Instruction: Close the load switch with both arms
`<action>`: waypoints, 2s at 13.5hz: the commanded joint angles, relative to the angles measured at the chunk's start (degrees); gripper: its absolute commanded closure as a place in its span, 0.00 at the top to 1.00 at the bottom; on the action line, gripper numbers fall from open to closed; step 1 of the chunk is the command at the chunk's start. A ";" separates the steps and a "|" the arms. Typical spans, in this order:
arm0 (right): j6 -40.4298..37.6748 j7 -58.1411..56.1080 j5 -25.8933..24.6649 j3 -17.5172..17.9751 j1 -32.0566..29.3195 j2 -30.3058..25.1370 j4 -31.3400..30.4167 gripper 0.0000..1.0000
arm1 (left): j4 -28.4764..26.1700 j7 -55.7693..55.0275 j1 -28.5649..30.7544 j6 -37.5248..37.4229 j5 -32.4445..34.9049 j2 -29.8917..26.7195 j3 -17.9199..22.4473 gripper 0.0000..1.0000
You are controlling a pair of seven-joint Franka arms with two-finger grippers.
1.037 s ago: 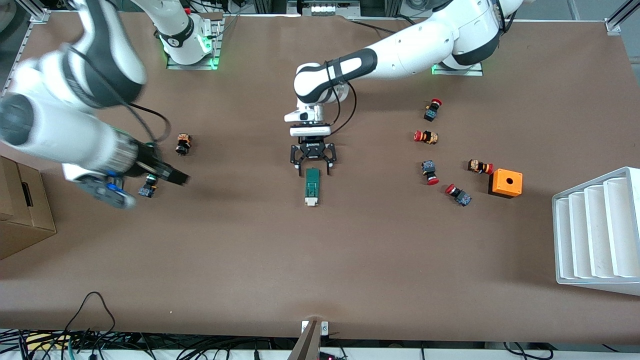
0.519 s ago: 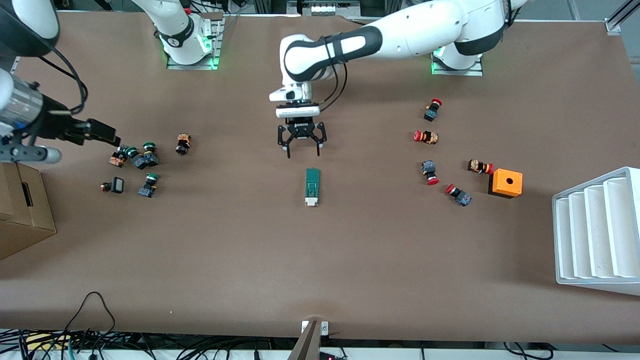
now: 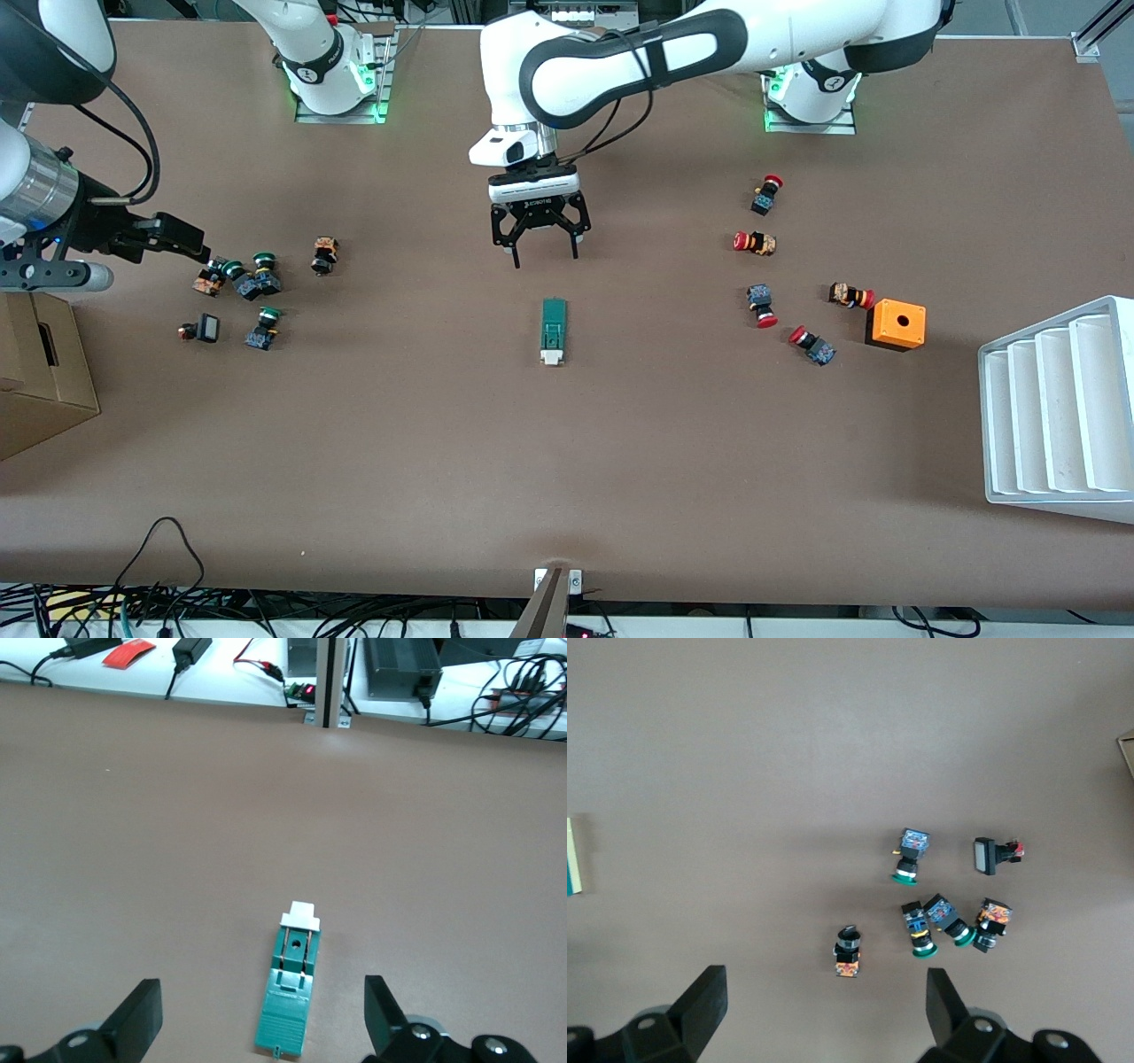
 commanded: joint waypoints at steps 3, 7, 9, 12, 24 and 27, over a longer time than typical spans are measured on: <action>-1.62 -0.44 -1.19 0.13 -0.19 0.98 3.43 0.99 | 15.17 16.33 1.22 -3.16 -18.33 -2.46 0.72 1.00; -5.66 -0.62 -1.37 -0.22 -0.36 0.98 8.09 0.99 | 29.33 35.11 1.40 -10.25 -34.15 -2.54 8.17 1.00; -5.58 -0.61 -1.37 -0.22 -0.36 0.89 8.17 0.99 | 31.73 44.54 2.10 -13.36 -37.86 -3.50 12.05 1.00; -5.58 -0.52 -1.28 -0.13 -0.36 0.98 8.26 0.99 | 30.78 52.81 2.28 -13.11 -49.35 -8.41 24.67 1.00; -5.75 -0.88 -1.46 0.13 -0.27 0.81 8.26 0.99 | 4.68 85.52 0.87 1.66 -83.49 -34.25 63.46 1.00; -5.75 -0.88 -1.46 0.13 -0.27 0.81 8.17 0.99 | -0.85 90.87 0.87 0.96 -85.51 -40.76 67.94 1.00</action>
